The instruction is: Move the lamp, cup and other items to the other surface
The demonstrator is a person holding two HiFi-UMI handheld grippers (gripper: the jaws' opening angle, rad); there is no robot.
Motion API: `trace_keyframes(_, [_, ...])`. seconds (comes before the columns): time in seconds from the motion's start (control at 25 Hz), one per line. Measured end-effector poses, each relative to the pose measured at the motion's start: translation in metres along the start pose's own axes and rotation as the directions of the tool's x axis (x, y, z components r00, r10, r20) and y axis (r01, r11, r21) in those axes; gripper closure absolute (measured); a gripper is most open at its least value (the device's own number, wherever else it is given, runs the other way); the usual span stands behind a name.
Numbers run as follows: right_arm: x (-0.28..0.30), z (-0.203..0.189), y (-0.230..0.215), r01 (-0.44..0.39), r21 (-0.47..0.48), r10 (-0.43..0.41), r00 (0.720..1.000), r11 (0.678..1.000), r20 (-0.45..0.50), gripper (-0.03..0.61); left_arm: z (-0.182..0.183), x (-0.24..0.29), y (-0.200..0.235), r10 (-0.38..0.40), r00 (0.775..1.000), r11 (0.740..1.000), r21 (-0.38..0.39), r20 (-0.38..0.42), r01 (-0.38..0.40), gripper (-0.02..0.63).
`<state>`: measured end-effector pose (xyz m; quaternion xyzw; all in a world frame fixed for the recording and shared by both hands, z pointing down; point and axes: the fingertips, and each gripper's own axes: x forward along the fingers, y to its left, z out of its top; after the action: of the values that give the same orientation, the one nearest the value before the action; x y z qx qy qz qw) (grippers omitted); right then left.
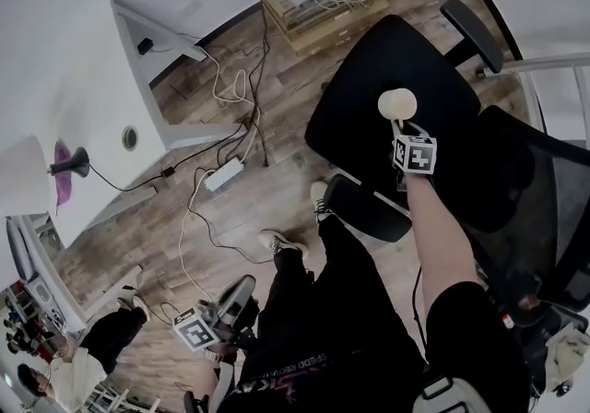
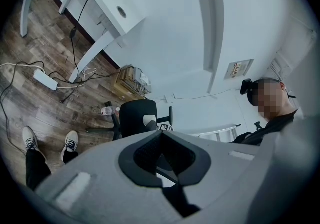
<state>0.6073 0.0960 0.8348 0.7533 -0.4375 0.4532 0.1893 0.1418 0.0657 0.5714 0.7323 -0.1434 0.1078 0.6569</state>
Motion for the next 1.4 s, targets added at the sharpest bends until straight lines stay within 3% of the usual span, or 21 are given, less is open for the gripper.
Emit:
trace_keyframes(0.44, [-0.023, -0.013, -0.003, -0.013, -0.015, 0.012, 1.0, 1.0, -0.029, 0.485, 0.004, -0.014, 0.0, -0.057, 0.998, 0.998, 0.01, 0.039, 0.057, 0.621])
trace_keyframes(0.52, [-0.038, -0.01, -0.002, -0.001, -0.032, 0.0, 1.0, 0.999, -0.021, 0.495, 0.005, -0.022, 0.0, -0.074, 0.996, 0.997, 0.016, 0.049, 0.074, 0.621])
trace_keyframes(0.64, [-0.07, 0.003, -0.004, 0.041, -0.064, -0.041, 0.999, 0.997, 0.005, 0.574, 0.01, -0.033, 0.0, -0.107, 0.992, 0.994, 0.028, 0.071, 0.105, 0.621])
trace_keyframes(0.92, [-0.139, 0.014, 0.003, 0.073, -0.051, -0.068, 0.994, 0.996, 0.085, 0.574, 0.02, -0.071, 0.003, -0.175, 0.982, 0.982, 0.085, 0.077, 0.168, 0.621])
trace_keyframes(1.12, [-0.196, 0.035, 0.052, -0.008, 0.004, 0.007, 0.979, 1.0, 0.203, 0.574, 0.023, -0.1, -0.003, -0.22, 0.972, 0.97, 0.126, 0.086, 0.209, 0.621])
trace_keyframes(1.28, [-0.236, 0.053, 0.123, -0.128, -0.047, 0.136, 0.949, 0.991, 0.284, 0.575, 0.027, -0.124, -0.007, -0.259, 0.96, 0.957, 0.163, 0.103, 0.24, 0.621])
trace_keyframes(1.4, [-0.258, 0.054, 0.186, -0.236, -0.117, 0.261, 0.918, 0.965, 0.299, 0.574, 0.024, -0.143, -0.008, -0.287, 0.95, 0.948, 0.177, 0.124, 0.263, 0.621])
